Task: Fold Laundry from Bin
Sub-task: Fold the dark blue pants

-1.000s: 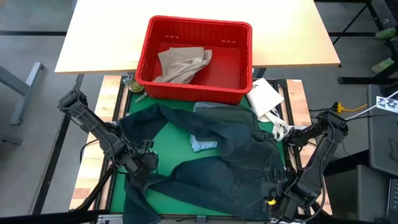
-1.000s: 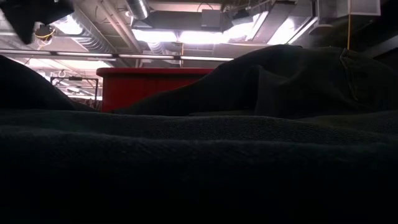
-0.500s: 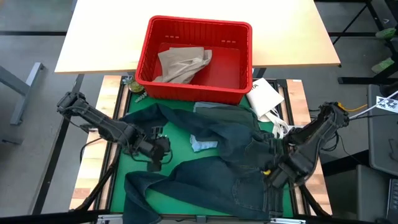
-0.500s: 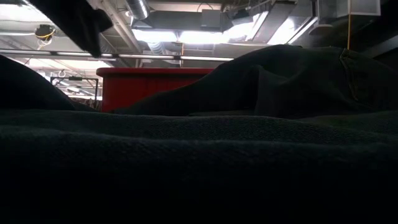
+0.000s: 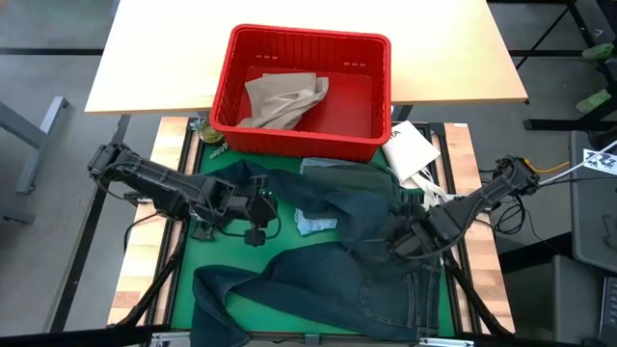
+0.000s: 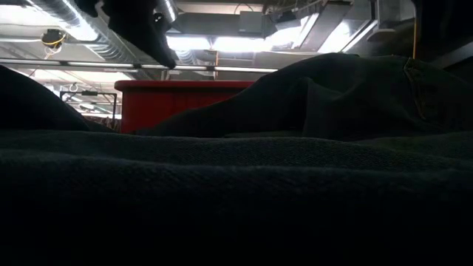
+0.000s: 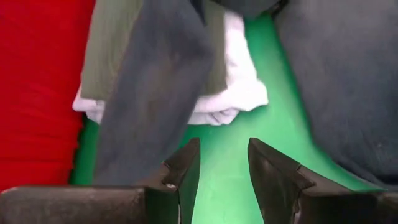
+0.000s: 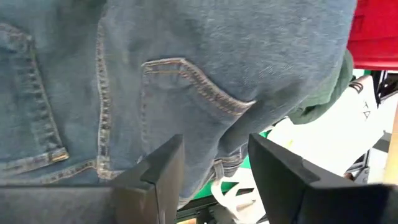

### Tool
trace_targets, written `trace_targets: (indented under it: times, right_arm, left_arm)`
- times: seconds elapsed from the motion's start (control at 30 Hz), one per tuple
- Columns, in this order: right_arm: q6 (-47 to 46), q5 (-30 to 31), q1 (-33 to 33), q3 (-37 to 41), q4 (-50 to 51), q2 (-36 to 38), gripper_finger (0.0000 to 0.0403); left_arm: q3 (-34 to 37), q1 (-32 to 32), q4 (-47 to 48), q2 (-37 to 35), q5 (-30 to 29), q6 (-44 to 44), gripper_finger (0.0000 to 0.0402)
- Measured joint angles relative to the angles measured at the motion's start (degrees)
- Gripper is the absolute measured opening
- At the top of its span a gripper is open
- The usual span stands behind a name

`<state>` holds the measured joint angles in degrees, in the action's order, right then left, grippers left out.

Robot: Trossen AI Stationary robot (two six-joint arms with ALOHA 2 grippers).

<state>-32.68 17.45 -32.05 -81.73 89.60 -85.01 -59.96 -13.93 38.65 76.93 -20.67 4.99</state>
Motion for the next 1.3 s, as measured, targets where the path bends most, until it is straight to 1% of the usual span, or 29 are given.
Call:
trace_targets:
  times: [0.1,0.23,0.4,0.5,0.63,0.7,0.83,1.0,1.2,1.3]
  right_arm:
    - [0.01,-0.28,1.09,0.00,-1.06,-0.02,0.0179]
    - [0.20,-0.39,0.99,0.00,-3.22,-0.02,0.0179]
    - [0.21,-0.36,0.91,0.00,-3.91,-0.02,0.0179]
    - [0.21,0.64,0.95,0.00,-4.36,-0.02,0.0179]
    - [0.23,2.38,0.95,0.00,-4.78,-0.02,0.0179]
    - [0.23,2.56,0.94,0.00,-5.02,-0.02,0.0179]
    - [0.23,2.58,0.93,0.00,-5.99,-0.04,0.0179]
    - [0.21,2.60,0.93,0.00,-6.47,-0.04,0.0179]
    - [0.37,2.60,0.89,0.00,-6.52,-0.04,0.0179]
    - [2.58,2.65,0.89,0.00,-6.54,-0.04,0.0179]
  left_arm:
    - [0.00,0.93,3.33,-0.14,-0.08,3.23,0.0129]
    - [0.00,3.20,10.98,-1.94,-0.04,8.55,0.0129]
    - [0.00,7.76,24.06,-4.80,0.38,16.63,0.0129]
    - [0.00,10.84,32.63,-6.36,0.31,21.89,0.0129]
    - [0.00,14.20,43.00,-7.07,-0.03,27.11,0.0129]
    - [0.00,15.50,46.56,-7.13,-0.80,29.64,0.0129]
    - [0.00,17.69,49.27,-7.11,-1.75,32.24,0.0129]
    - [0.62,20.40,48.79,-7.13,-1.81,32.38,0.0129]
    - [6.27,24.10,48.66,-7.08,-2.42,32.04,0.0129]
    - [9.04,25.64,47.31,-7.08,-1.98,31.98,0.0129]
